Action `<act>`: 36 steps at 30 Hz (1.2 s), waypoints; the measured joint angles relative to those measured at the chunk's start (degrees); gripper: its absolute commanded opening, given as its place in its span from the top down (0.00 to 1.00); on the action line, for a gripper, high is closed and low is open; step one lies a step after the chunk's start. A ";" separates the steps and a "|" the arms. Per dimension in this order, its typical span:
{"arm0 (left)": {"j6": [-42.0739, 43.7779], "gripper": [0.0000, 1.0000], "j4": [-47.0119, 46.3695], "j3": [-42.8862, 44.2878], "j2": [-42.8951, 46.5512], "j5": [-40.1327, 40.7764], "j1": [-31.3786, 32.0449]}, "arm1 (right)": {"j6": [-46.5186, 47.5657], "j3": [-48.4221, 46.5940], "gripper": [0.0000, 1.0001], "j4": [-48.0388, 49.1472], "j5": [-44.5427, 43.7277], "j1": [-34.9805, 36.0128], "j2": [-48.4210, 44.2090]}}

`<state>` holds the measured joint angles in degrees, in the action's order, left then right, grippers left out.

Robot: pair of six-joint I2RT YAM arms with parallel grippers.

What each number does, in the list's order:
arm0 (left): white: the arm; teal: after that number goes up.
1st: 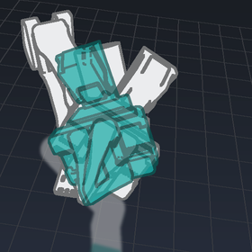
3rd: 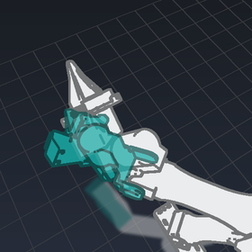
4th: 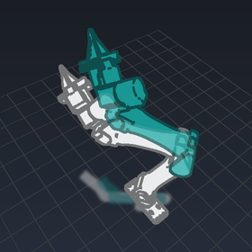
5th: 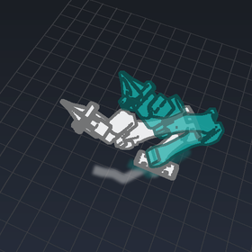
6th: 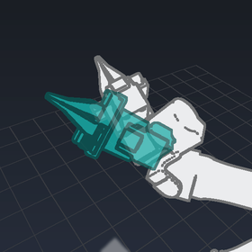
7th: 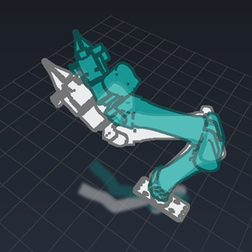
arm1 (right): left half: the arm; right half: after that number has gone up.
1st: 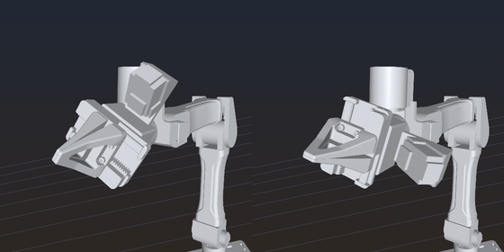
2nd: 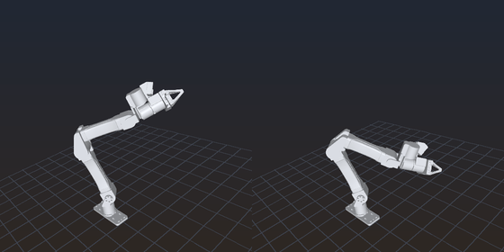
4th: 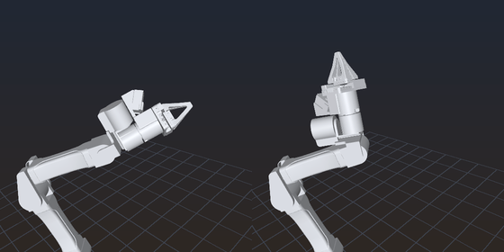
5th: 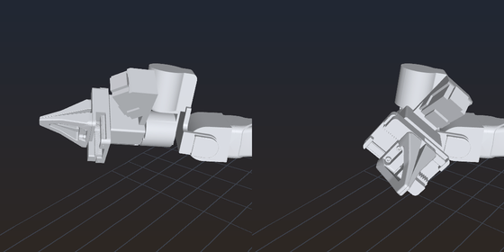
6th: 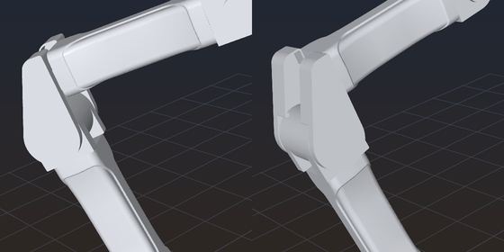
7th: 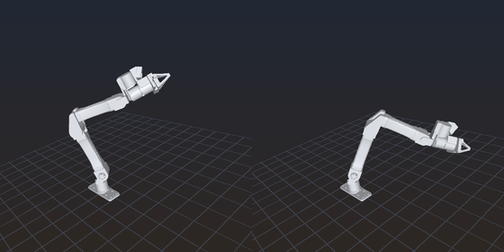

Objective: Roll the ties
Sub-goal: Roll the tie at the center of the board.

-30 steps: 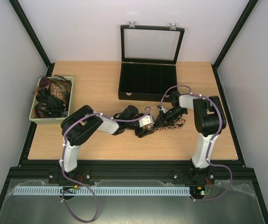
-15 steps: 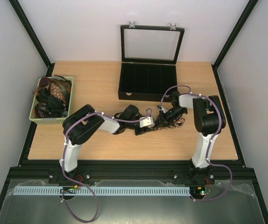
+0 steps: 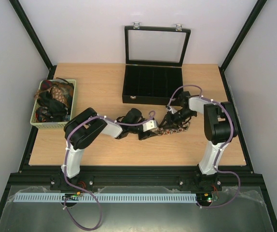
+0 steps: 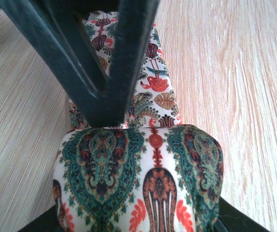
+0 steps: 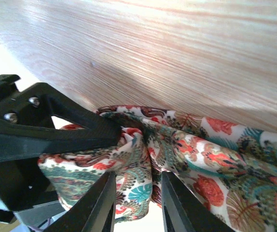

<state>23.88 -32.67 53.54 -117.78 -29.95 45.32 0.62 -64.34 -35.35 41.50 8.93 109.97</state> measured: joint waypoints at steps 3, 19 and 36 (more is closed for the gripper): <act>0.61 0.73 -0.13 -0.17 0.00 -0.20 -0.02 | -0.33 -0.11 0.74 1.01 -0.04 -0.20 -1.27; -6.45 0.69 0.13 -1.07 1.29 -0.57 -0.96 | -1.14 0.94 0.77 3.74 -6.23 -0.07 -0.76; -6.32 0.67 3.93 0.92 1.05 2.62 -0.20 | 0.72 1.33 0.51 2.03 3.50 -0.07 -5.90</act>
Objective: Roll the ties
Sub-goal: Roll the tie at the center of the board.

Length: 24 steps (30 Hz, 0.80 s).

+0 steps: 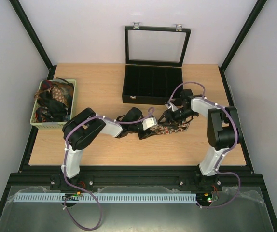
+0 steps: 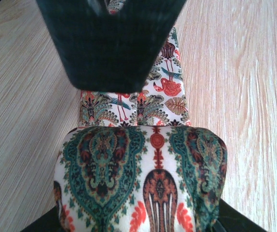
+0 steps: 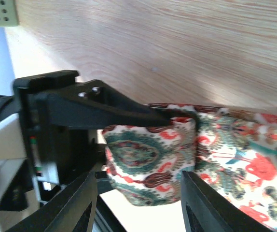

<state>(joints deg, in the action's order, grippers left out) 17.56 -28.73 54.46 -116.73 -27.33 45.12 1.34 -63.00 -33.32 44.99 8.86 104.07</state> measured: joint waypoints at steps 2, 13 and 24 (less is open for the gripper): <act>0.04 0.67 0.02 0.00 0.02 0.24 0.17 | -0.11 0.22 0.51 -0.07 1.60 0.09 -0.81; 0.04 0.66 0.42 0.46 -0.11 1.03 0.61 | -0.52 0.39 0.65 0.17 2.45 2.89 2.91; 0.50 0.58 0.57 0.48 -0.11 1.49 0.61 | -1.99 -0.74 0.99 -0.26 2.54 2.80 4.39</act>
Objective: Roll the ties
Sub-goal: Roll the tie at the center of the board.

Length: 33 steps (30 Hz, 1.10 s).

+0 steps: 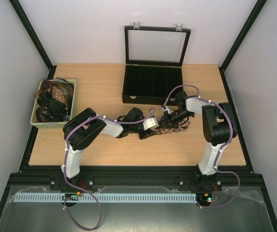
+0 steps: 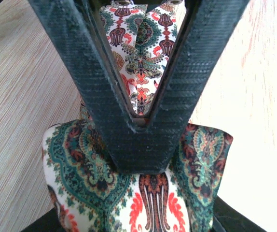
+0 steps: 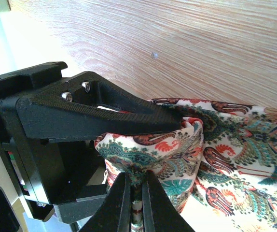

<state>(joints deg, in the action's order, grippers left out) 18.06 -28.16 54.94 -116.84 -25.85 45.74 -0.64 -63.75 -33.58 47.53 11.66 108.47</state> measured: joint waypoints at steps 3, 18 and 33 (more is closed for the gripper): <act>0.57 0.39 0.02 0.00 0.02 0.02 0.00 | -0.02 -0.04 0.99 -0.07 -0.31 0.00 -0.02; -0.83 0.12 0.20 -1.01 4.20 -0.35 -1.05 | -0.28 -0.50 0.99 0.20 -9.53 -1.27 1.53; -2.03 0.19 -6.08 -0.74 1.09 -2.64 -0.81 | -0.20 -5.92 0.99 -4.11 -11.39 -1.14 6.12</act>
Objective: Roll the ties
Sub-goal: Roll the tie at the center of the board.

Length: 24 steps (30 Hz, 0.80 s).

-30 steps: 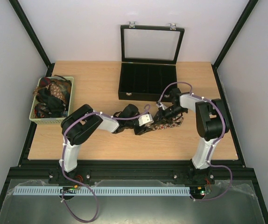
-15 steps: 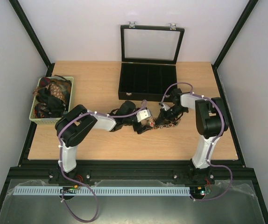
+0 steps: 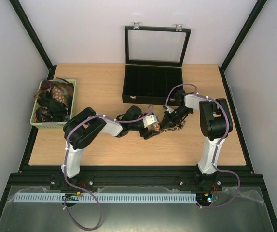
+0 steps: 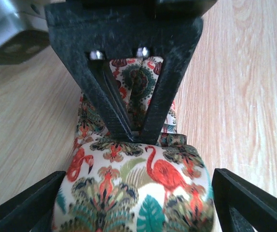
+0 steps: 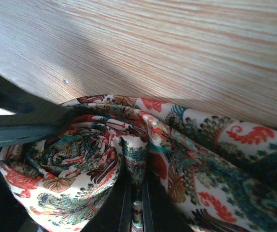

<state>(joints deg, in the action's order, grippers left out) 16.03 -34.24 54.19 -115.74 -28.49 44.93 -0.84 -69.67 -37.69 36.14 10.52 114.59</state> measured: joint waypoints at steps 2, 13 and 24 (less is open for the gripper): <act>0.35 0.22 -0.28 1.51 -2.34 -0.33 0.17 | 0.24 -0.20 0.99 -0.22 0.04 0.00 0.22; 3.85 0.55 -0.57 4.02 -5.64 -0.42 0.31 | 0.61 0.22 0.99 0.09 1.36 0.00 0.63; 4.31 0.69 6.40 0.00 0.07 2.60 0.44 | -0.31 2.45 0.62 2.16 1.01 2.64 -2.10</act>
<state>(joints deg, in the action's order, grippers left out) 20.34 -27.83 54.19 -115.68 -25.89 45.36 -1.15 -67.22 -35.53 37.15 13.17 112.49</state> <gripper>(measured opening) 0.466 0.256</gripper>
